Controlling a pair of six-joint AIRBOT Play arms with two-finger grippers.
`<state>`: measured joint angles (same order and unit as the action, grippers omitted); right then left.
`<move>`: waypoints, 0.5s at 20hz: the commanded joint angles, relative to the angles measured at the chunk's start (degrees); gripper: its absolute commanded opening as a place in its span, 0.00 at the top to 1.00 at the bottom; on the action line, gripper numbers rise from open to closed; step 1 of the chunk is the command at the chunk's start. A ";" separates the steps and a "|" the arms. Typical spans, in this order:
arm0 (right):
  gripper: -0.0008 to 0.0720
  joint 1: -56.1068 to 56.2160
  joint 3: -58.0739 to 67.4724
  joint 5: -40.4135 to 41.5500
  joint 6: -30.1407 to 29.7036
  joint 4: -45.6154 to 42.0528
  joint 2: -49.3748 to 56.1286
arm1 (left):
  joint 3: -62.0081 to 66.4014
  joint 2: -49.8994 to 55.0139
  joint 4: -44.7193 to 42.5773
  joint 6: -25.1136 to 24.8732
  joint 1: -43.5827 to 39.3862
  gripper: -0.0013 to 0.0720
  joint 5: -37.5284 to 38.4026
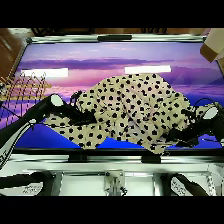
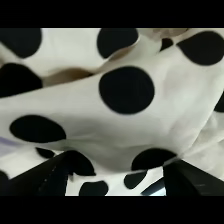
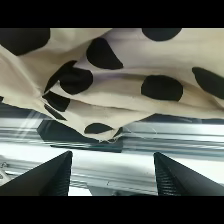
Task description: Fold the shirts.
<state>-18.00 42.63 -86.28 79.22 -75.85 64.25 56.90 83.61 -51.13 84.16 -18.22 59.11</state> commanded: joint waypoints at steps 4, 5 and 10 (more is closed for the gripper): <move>0.16 0.02 -5.42 3.98 -0.42 0.96 0.00 | 0.09 1.75 4.46 -2.75 -0.02 0.74 -1.97; 0.16 0.02 -6.45 5.01 -0.39 1.01 0.00 | 0.09 1.75 4.46 -2.99 0.00 0.85 -1.66; 0.16 0.02 -8.13 10.73 1.55 6.49 0.00 | 0.50 1.18 4.46 -4.37 0.00 0.92 -0.81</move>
<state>-18.00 35.59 -79.02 79.75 -72.73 64.25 57.08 85.08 -46.92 80.55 -18.20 57.87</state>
